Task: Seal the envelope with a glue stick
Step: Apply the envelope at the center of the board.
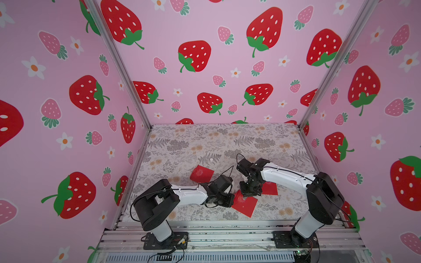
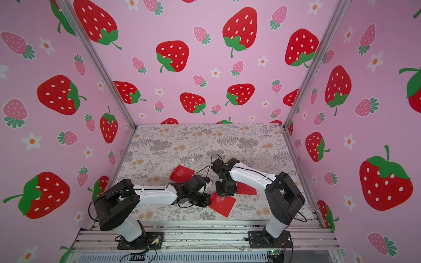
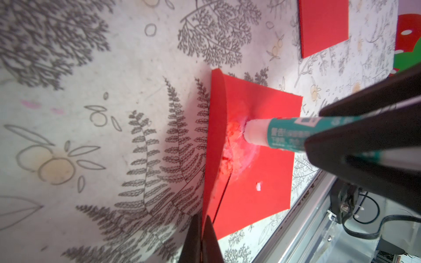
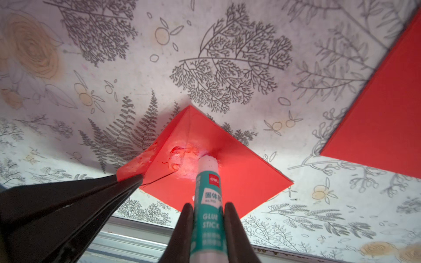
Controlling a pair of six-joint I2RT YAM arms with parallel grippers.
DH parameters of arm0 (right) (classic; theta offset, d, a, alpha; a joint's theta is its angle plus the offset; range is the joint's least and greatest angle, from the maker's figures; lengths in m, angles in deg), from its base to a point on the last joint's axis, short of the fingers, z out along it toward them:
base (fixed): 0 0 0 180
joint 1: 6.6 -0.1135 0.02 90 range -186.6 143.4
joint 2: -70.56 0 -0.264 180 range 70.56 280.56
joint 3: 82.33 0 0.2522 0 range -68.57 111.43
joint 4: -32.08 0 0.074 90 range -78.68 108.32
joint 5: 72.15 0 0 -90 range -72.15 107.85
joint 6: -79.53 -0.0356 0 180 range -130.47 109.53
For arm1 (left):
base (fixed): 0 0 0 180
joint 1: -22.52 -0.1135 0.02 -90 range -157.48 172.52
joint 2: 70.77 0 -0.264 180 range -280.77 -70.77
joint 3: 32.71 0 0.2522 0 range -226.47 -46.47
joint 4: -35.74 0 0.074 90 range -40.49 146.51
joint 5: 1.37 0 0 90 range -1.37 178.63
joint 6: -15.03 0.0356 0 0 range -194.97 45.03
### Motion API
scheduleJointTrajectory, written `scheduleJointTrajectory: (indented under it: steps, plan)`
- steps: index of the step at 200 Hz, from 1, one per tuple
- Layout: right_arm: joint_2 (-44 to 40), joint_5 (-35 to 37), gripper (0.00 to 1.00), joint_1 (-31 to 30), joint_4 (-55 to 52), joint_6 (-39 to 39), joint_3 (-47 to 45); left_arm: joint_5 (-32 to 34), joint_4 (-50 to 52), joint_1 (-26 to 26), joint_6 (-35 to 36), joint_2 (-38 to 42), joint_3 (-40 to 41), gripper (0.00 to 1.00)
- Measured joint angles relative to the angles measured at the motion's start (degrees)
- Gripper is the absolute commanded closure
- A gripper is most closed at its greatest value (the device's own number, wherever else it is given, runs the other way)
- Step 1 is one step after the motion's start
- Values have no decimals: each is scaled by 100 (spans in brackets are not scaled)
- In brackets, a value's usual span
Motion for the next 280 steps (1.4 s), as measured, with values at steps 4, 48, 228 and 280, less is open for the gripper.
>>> scheduleJointTrajectory:
  steps: [4, 48, 228, 280]
  plan:
    - [7, -33, 100, 2, 15, 4, 2, 2, 0, 0, 0, 0, 0, 100]
    - [-22, -977, 100, 39, 651, 11, -155, -2, 11, 0, 0, 0, 0, 100]
    - [-50, -721, 100, 107, 538, -2, -190, 0, 4, 0, 2, 0, 0, 100]
    - [-48, 68, 100, 70, -35, 44, -37, 0, 0, 0, 2, 0, 0, 100]
